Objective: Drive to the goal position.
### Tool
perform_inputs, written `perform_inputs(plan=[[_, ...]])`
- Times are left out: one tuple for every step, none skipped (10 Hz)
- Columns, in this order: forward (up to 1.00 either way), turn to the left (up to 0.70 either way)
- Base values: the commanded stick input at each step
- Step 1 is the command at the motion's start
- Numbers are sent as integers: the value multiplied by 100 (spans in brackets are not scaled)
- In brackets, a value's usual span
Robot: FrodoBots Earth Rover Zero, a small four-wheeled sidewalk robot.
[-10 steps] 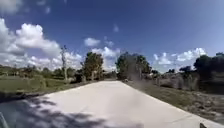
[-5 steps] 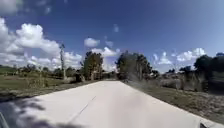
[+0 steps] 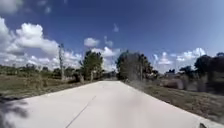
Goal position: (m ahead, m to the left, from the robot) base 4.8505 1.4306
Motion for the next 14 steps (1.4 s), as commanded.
perform_inputs(plan=[[70,0],[70,0],[70,0],[70,0],[70,0],[70,0],[70,0],[70,0],[70,0],[70,0],[70,0],[70,0],[70,0],[70,0]])
